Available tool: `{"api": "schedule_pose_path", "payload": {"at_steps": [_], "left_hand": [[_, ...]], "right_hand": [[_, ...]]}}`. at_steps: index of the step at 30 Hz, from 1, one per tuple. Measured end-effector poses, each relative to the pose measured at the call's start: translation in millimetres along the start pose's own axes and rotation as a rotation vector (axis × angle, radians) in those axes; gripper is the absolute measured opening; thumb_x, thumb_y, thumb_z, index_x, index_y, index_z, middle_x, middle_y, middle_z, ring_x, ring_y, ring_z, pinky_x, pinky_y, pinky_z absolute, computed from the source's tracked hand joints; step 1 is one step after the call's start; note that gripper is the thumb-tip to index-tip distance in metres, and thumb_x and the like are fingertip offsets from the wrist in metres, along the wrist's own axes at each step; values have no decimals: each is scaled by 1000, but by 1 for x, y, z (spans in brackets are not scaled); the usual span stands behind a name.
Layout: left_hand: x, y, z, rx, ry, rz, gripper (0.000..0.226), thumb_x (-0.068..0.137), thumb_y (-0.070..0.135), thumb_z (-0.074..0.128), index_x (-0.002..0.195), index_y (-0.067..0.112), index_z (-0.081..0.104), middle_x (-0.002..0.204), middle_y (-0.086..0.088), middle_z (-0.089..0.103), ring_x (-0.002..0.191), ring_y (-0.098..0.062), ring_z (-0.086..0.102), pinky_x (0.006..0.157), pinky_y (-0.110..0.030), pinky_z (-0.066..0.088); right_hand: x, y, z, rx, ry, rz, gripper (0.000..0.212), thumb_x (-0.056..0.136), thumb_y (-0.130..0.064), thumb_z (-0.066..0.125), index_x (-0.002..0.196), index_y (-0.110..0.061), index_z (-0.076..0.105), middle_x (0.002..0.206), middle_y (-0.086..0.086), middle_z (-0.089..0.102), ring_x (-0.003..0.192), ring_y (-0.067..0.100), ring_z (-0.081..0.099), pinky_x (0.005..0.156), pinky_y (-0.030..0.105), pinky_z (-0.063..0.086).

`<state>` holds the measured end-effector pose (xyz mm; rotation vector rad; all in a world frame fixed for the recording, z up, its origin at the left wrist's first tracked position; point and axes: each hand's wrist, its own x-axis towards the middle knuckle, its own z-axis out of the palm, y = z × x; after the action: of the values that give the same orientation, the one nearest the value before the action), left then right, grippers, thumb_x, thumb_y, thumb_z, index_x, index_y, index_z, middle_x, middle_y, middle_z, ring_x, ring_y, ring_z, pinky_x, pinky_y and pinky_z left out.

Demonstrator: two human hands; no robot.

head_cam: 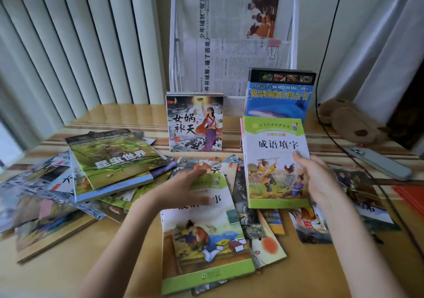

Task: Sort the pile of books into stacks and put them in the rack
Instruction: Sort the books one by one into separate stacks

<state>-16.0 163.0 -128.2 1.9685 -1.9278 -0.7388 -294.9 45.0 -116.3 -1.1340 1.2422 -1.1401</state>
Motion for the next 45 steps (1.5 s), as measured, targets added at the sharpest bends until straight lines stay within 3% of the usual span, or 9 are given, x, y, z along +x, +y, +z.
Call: {"api": "schedule_pose_path", "payload": {"at_steps": [10, 14, 17, 23, 26, 32, 37, 41, 45], "left_hand": [[-23, -28, 19, -144, 427, -124, 58, 89, -3, 45, 143, 16, 37, 146, -7, 42, 133, -26, 39, 104, -35, 36], [-28, -24, 31, -817, 623, -157, 48, 91, -10, 37, 127, 17, 53, 124, -4, 61, 117, -29, 55, 94, -46, 46], [-37, -18, 37, -1125, 738, -128, 36, 93, -9, 44, 119, 14, 54, 128, -8, 58, 118, -17, 54, 95, -25, 44], [-48, -10, 37, -1484, 894, -145, 36, 94, -7, 43, 125, 11, 49, 127, -6, 54, 111, -19, 57, 90, -25, 47], [-48, -13, 29, -1689, 824, -141, 35, 93, 5, 54, 127, 7, 51, 123, -9, 60, 104, -23, 62, 79, -29, 54], [-53, 15, -11, -1409, 714, 68, 27, 92, 5, 53, 118, 9, 60, 102, -7, 72, 89, -21, 69, 71, -30, 58], [-55, 31, -45, -1186, 759, 320, 39, 94, 11, 55, 130, 18, 44, 121, -4, 63, 108, -18, 63, 90, -33, 53], [-48, -1, -6, -1123, 688, 127, 58, 77, 21, 75, 127, 22, 44, 122, -2, 62, 111, -16, 62, 92, -31, 52], [-41, -12, 24, -1041, 639, 19, 47, 84, 14, 69, 124, 23, 45, 115, 2, 64, 92, -3, 65, 71, -15, 52]], "right_hand": [[-89, 19, 75, -351, -271, 53, 32, 90, -28, 62, 113, -7, 58, 101, 2, 65, 89, 23, 63, 67, 31, 49], [-110, 38, 94, -696, -163, -145, 60, 93, -45, 50, 134, -3, 40, 118, 13, 55, 108, 26, 53, 77, 29, 38], [-115, 38, 95, -725, -156, -170, 62, 95, -44, 47, 138, -2, 36, 136, 14, 45, 123, 27, 44, 85, 29, 36], [-130, 34, 101, -598, -144, -188, 33, 90, -40, 58, 100, -11, 47, 90, 1, 53, 75, 12, 47, 64, 29, 37], [-128, 35, 103, -412, -145, -218, 30, 86, -40, 62, 101, -15, 54, 100, 2, 61, 80, 10, 56, 62, 29, 44], [-122, 13, 105, -175, -152, -453, 29, 77, -48, 67, 97, -37, 51, 116, 3, 44, 95, 28, 61, 76, 43, 56], [-104, -12, 119, -49, -186, -683, 77, 78, -35, 72, 136, -49, 24, 145, 7, 37, 127, 39, 45, 96, 63, 41], [-96, 5, 131, -57, -342, -464, 85, 77, -32, 76, 142, -35, 21, 141, 0, 46, 126, 5, 48, 108, 35, 39], [-96, 35, 133, -51, -341, -393, 48, 87, -4, 63, 126, -21, 41, 110, -18, 57, 87, -23, 55, 78, 4, 46]]}}
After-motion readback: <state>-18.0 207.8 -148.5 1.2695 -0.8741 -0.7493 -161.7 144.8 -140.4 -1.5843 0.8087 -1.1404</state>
